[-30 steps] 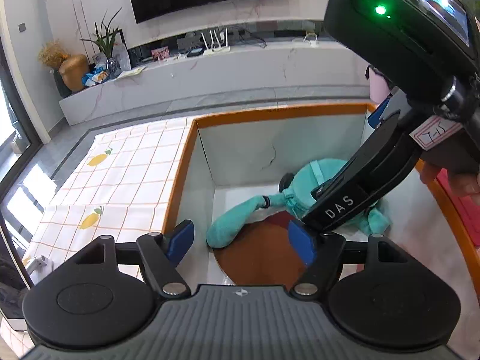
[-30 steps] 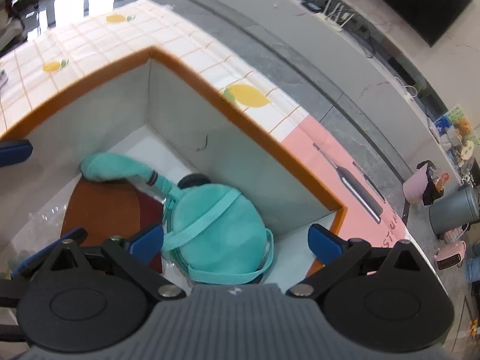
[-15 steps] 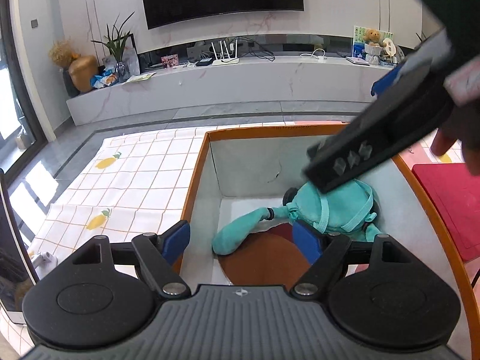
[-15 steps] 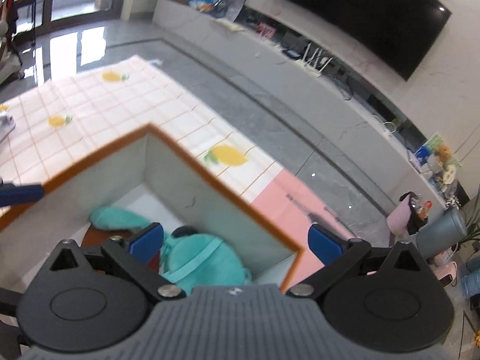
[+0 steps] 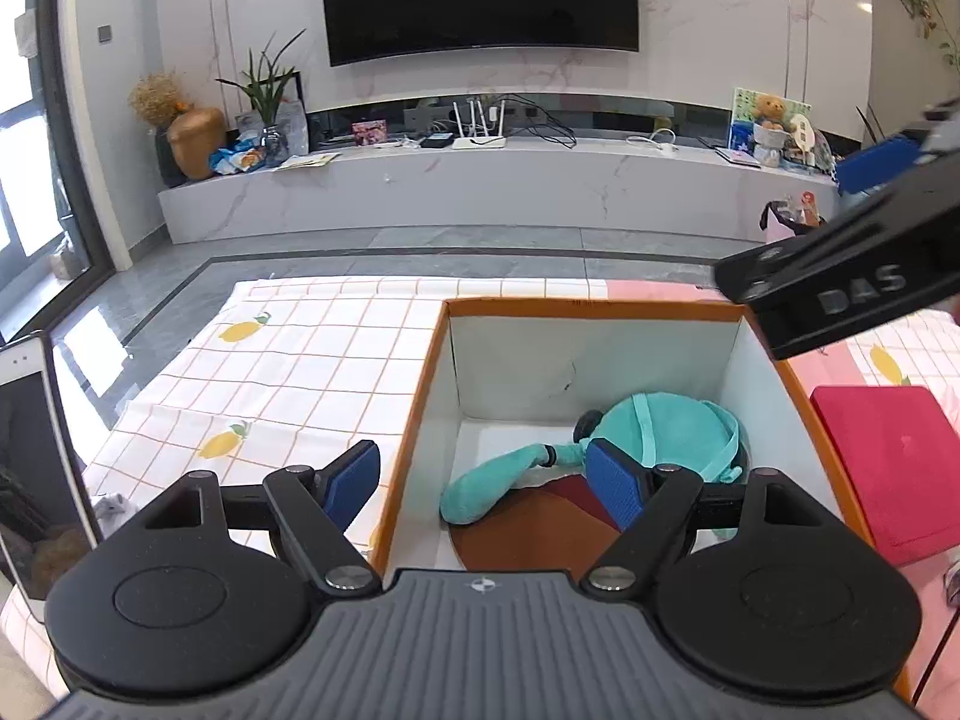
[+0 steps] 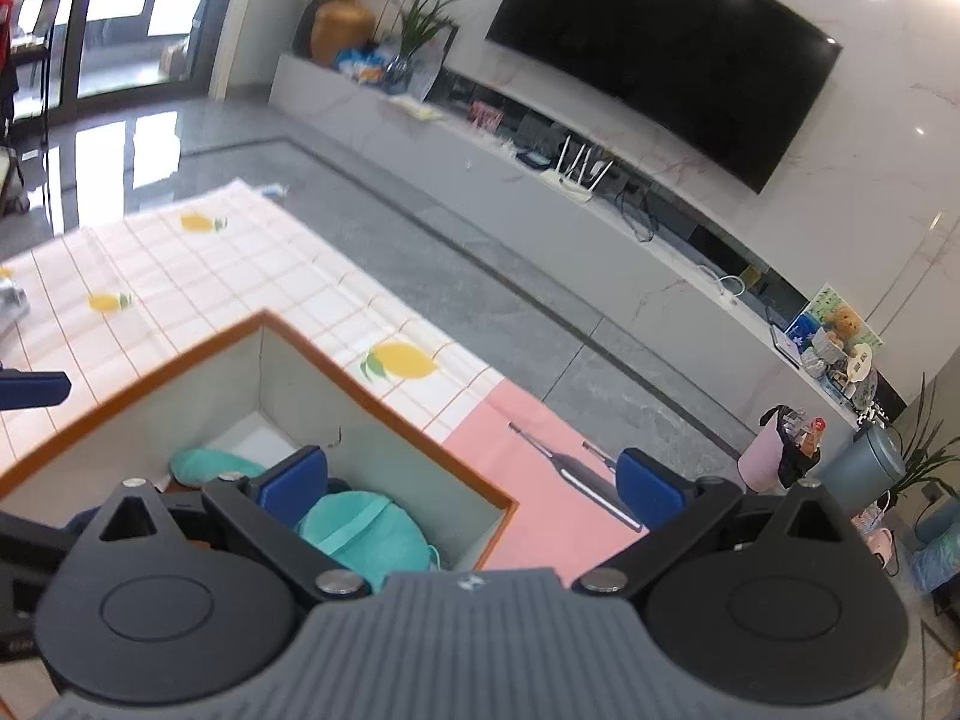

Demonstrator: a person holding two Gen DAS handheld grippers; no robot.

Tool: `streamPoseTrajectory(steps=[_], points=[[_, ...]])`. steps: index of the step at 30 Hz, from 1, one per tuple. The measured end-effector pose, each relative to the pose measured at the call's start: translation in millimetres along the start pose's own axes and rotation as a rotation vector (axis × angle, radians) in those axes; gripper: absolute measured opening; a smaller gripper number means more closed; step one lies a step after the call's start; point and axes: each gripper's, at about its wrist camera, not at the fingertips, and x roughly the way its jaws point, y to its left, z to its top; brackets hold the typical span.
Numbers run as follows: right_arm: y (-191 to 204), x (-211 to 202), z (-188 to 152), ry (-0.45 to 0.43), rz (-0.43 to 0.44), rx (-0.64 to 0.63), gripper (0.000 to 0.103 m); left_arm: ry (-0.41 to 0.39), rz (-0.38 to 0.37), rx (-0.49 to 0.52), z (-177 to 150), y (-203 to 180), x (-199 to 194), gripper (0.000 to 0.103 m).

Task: Organize soft objects
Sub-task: 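Move both tools back past the red box toward the grey cloth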

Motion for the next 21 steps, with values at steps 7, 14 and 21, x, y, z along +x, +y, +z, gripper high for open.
streamPoseTrajectory(steps=[7,14,21], points=[[-16.8,-39.4,-5.0,-0.032,0.015,0.012,0.1,-0.044,-0.005,-0.025,13.2,-4.9,-25.2,0.092],[-44.6,-82.3,-17.0,-0.054,-0.021,0.045,0.1,-0.121,-0.069,-0.026,23.2,-28.0,-64.3,0.092],[-78.8,-124.9,-46.0,-0.054,-0.085,0.092,0.1,-0.179,-0.15,0.009,22.1,-67.1,-99.0,0.093]])
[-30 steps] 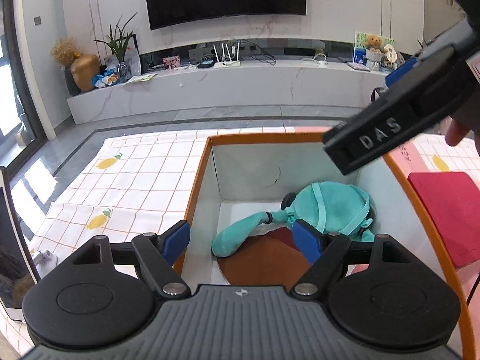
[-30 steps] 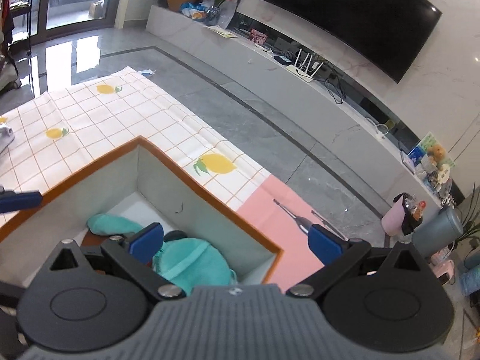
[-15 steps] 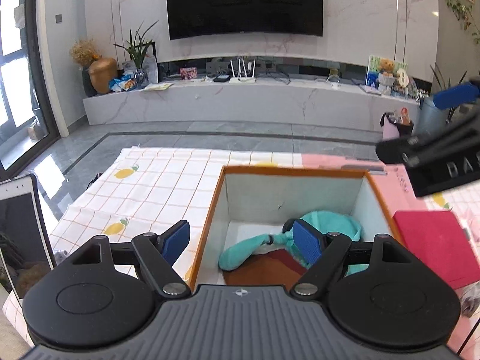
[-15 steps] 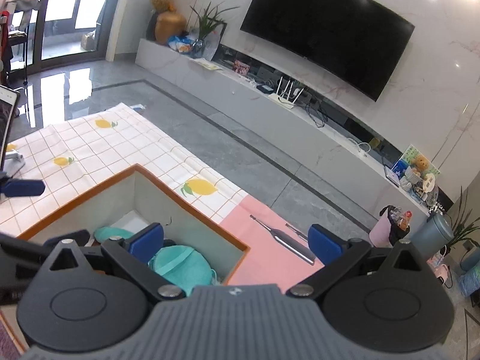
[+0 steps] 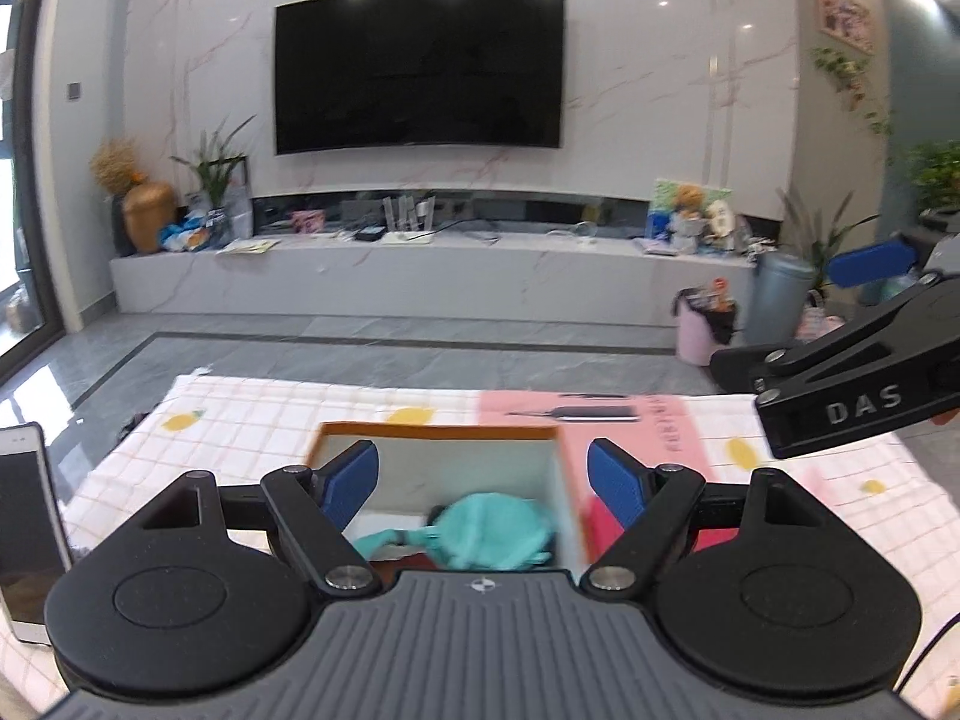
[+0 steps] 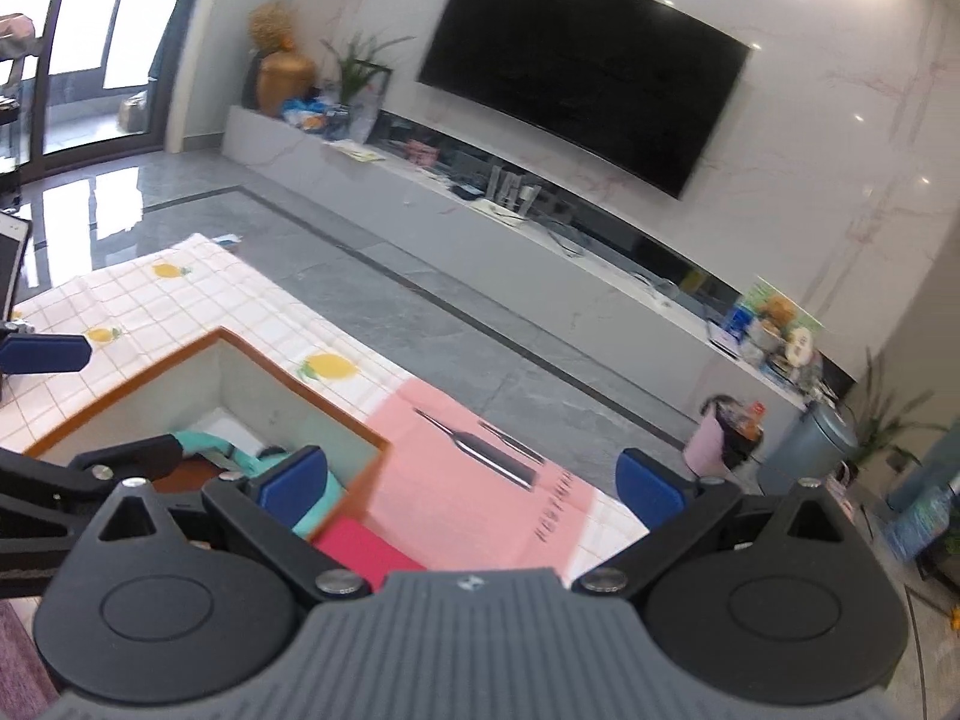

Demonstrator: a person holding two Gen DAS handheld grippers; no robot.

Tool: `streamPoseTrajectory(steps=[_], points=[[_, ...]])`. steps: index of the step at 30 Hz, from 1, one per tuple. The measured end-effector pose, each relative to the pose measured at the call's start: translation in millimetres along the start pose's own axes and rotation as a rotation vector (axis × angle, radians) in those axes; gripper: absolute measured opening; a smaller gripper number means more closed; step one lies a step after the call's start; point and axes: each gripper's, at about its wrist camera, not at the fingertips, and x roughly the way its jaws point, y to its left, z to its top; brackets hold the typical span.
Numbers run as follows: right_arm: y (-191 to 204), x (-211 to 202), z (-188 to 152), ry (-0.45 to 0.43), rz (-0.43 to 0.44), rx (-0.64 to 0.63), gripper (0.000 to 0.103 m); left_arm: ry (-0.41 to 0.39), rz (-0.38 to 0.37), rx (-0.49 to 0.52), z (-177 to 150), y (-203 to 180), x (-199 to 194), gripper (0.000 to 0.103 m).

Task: Organize soft objects
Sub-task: 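Move both tools back past the red box toward the grey cloth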

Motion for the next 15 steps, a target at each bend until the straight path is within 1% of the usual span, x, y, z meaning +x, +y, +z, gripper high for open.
streamPoseTrajectory(steps=[2,3,4,5,6,8,10,13,15], points=[[-11.6,-7.2,-12.3,0.023,-0.035,0.027,0.1,-0.01,-0.027,0.004,-2.5,-13.2,-6.2,0.093],[-18.0,-12.8,-20.8,0.012,-0.063,0.054,0.1,-0.018,-0.033,-0.007,-5.3,-18.8,-9.9,0.093],[-26.6,-19.2,-31.3,-0.016,-0.076,0.114,0.1,-0.028,-0.036,-0.024,-9.1,-23.7,-14.0,0.093],[-35.5,-23.2,-44.0,-0.034,-0.062,0.189,0.1,-0.032,-0.037,-0.041,-13.0,-29.4,-17.7,0.093],[-42.7,-24.2,-57.8,-0.033,-0.039,0.256,0.1,-0.03,-0.043,-0.049,-18.0,-35.8,-20.5,0.093],[-50.4,-19.0,-85.5,-0.001,-0.028,0.344,0.1,-0.014,-0.059,-0.043,-28.7,-45.4,-25.5,0.093],[-49.9,-7.2,-111.5,0.052,-0.062,0.364,0.1,-0.005,-0.075,-0.022,-39.2,-57.4,-26.4,0.093],[-41.9,11.3,-146.3,0.148,-0.124,0.314,0.1,0.073,-0.08,0.038,-51.9,-74.6,-13.9,0.093],[-38.4,16.1,-166.1,0.163,-0.139,0.288,0.1,0.099,-0.084,0.056,-62.9,-83.9,-6.6,0.093]])
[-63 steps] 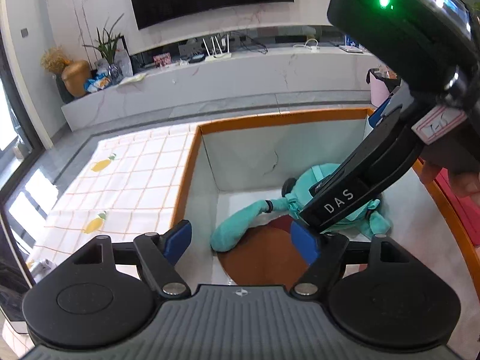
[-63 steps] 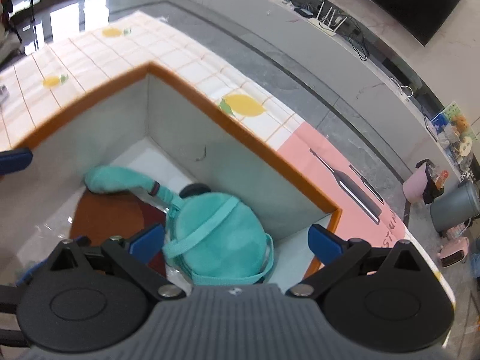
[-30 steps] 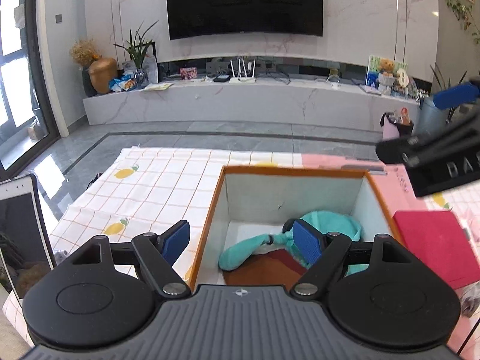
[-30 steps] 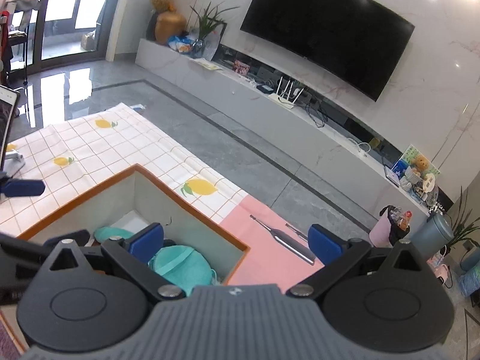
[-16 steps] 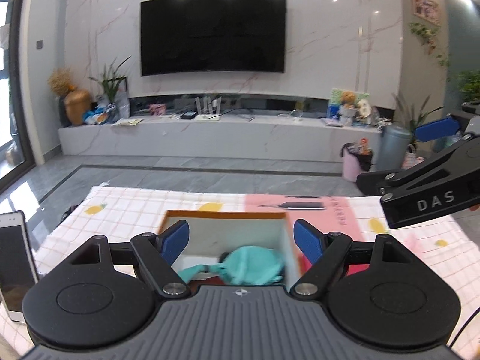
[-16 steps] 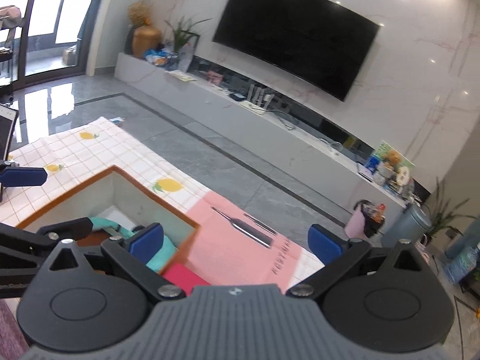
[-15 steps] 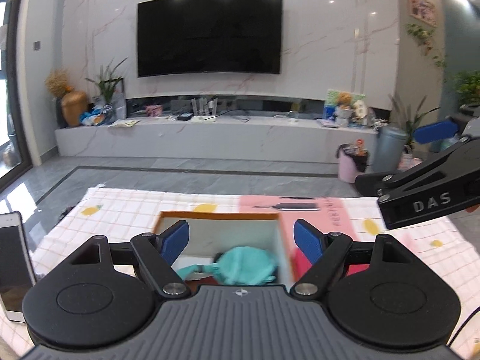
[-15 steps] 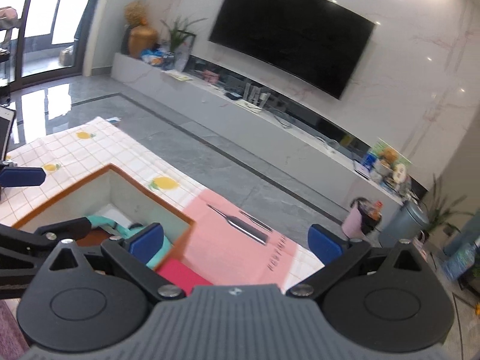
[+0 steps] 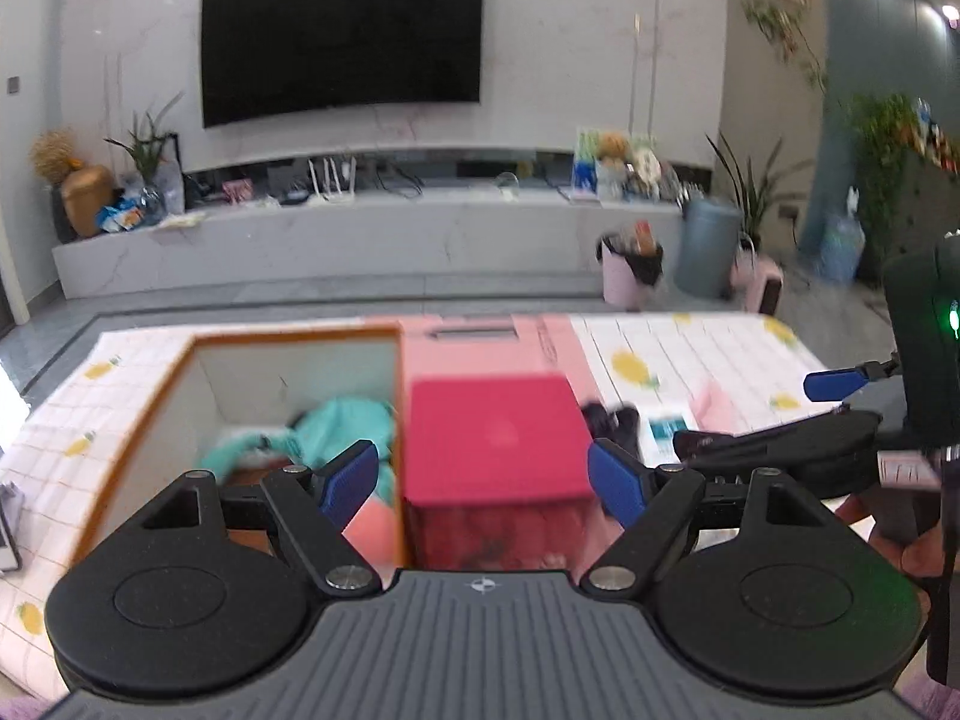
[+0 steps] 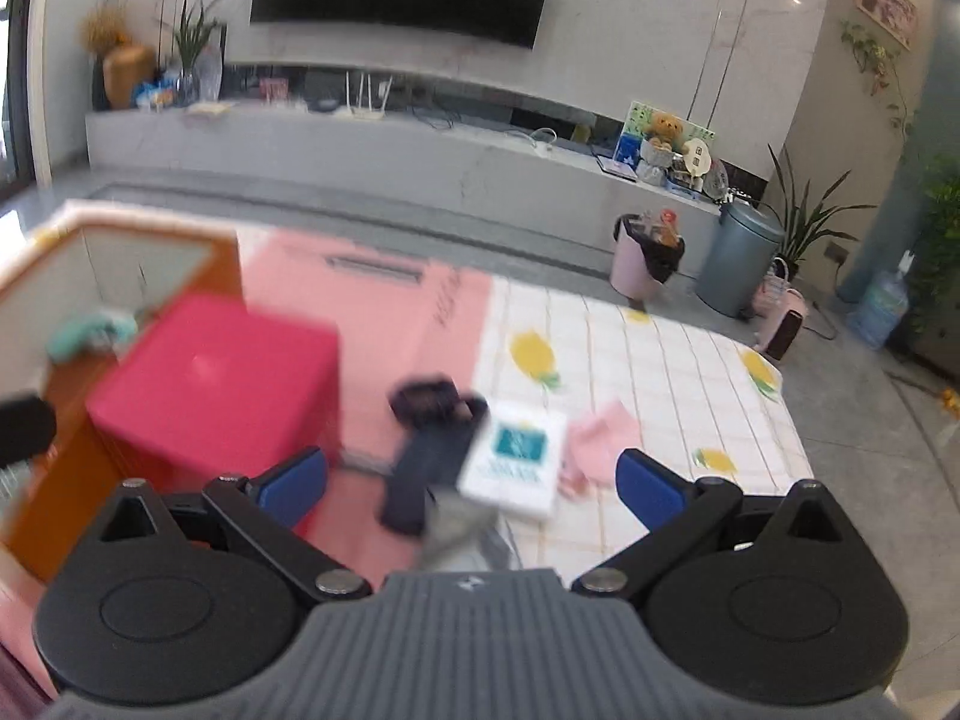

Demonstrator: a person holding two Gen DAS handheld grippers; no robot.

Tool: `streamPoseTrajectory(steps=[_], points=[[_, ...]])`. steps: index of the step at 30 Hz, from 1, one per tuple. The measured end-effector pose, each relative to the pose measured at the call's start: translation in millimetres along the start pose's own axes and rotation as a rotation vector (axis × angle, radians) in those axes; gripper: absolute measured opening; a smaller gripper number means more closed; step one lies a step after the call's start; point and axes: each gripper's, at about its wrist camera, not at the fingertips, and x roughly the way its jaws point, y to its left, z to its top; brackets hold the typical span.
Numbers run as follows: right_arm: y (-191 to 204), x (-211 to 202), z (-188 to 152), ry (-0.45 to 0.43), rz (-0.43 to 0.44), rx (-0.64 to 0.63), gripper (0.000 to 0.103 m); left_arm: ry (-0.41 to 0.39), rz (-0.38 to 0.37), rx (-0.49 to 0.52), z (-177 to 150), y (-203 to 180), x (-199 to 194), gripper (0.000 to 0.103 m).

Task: Organize soft objects
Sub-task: 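Move both tools back past the red box toward the grey cloth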

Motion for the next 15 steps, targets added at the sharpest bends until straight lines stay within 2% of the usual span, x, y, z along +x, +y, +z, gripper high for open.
streamPoseTrajectory(steps=[2,9,12,15], points=[[-5.4,7.9,-13.4,0.018,-0.003,0.01,0.1,0.027,-0.001,0.022,-8.9,-8.0,8.2,0.093],[-17.2,44.1,-35.8,0.166,0.005,0.12,0.1,0.111,-0.052,0.079,-38.6,-26.3,31.2,0.093],[-15.4,57.0,-38.2,0.207,-0.033,0.127,0.1,0.095,-0.046,0.024,-49.8,-23.6,34.1,0.093],[-13.9,76.2,-41.0,0.256,-0.024,0.129,0.1,0.113,-0.054,0.011,-58.9,-22.2,41.7,0.093]])
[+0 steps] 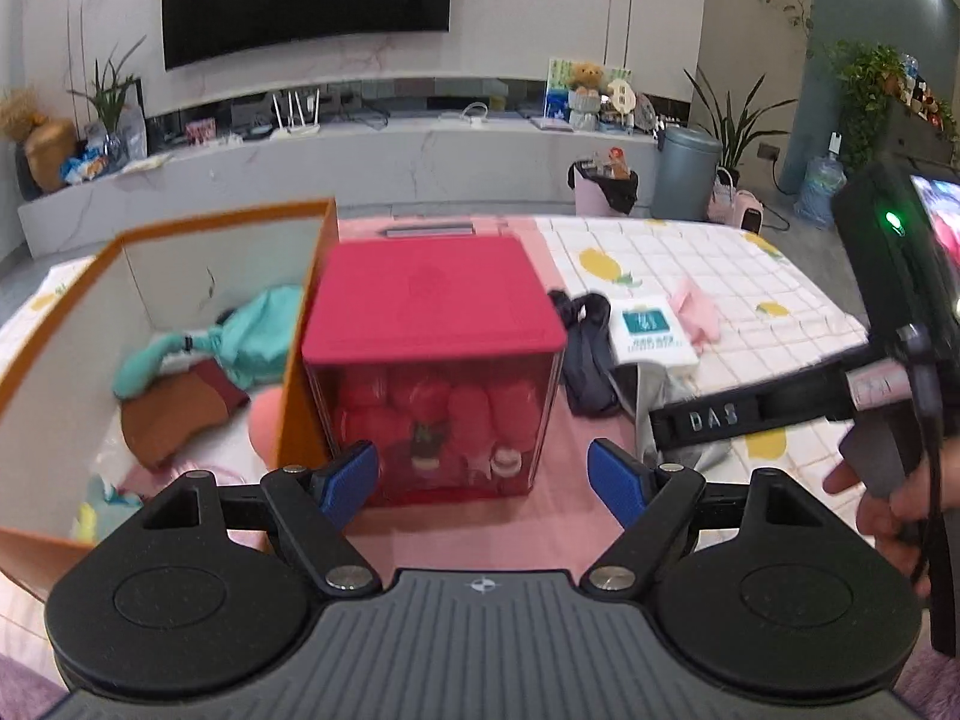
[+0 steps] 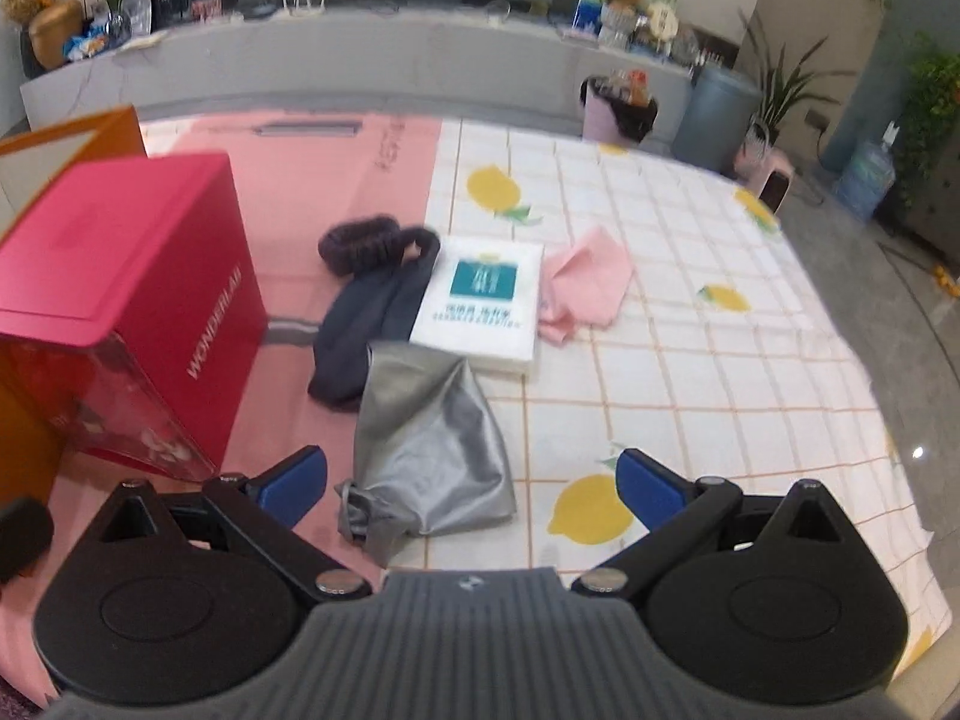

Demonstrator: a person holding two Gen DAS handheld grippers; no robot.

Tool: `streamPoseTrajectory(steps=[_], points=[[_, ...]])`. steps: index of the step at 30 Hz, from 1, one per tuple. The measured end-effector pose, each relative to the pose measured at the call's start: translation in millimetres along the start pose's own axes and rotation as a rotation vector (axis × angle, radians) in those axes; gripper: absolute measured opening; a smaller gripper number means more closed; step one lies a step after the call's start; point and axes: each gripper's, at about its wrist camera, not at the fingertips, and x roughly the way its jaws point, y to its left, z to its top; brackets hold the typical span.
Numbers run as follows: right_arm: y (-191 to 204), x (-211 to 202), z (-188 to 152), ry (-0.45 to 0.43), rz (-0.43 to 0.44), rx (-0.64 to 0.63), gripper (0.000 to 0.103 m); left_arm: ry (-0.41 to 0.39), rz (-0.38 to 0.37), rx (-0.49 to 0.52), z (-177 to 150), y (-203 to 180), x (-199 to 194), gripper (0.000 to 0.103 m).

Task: Organize soft objects
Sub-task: 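Move both tools back past the red box toward the grey cloth, then grasp the grey cloth with the right tool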

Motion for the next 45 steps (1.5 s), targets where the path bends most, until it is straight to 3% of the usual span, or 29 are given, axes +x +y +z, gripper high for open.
streamPoseTrajectory(steps=[5,8,11,14,22,27,31,33,36,41,45], points=[[3.4,48.1,9.9,0.115,0.009,-0.07,0.1,-0.034,0.023,0.084,-11.8,-4.8,2.5,0.093],[-6.6,68.9,16.9,0.157,0.043,-0.031,0.1,-0.048,0.024,0.125,-17.6,-9.1,2.0,0.093],[-17.3,82.2,24.8,0.169,0.117,0.041,0.098,-0.056,0.029,0.141,-20.8,-11.1,1.1,0.093],[-14.1,82.6,27.9,0.144,0.13,-0.003,0.094,-0.056,0.021,0.134,-20.1,-10.2,-0.2,0.093],[-3.7,68.8,26.3,0.112,0.191,-0.081,0.057,-0.06,0.022,0.129,-19.3,-8.3,0.3,0.093],[-7.0,65.9,25.2,0.109,0.198,-0.059,0.047,-0.07,0.021,0.124,-19.1,-7.4,-2.6,0.093],[-18.6,66.1,26.7,0.114,0.163,-0.005,0.016,-0.114,0.035,0.147,-19.6,-7.8,-9.5,0.093],[-23.3,65.2,26.1,0.122,0.158,0.013,0.007,-0.141,0.043,0.16,-19.6,-8.4,-14.7,0.093],[-20.4,62.1,22.3,0.115,0.089,-0.044,0.005,-0.178,0.037,0.166,-18.6,-7.9,-22.1,0.093],[-32.2,64.0,13.9,0.147,-0.141,-0.14,0.005,-0.221,-0.041,0.17,-19.4,-14.1,-33.2,0.093],[-62.2,65.2,15.8,0.182,-0.075,-0.088,0.005,-0.275,-0.098,0.213,-26.2,-29.7,-37.6,0.093]])
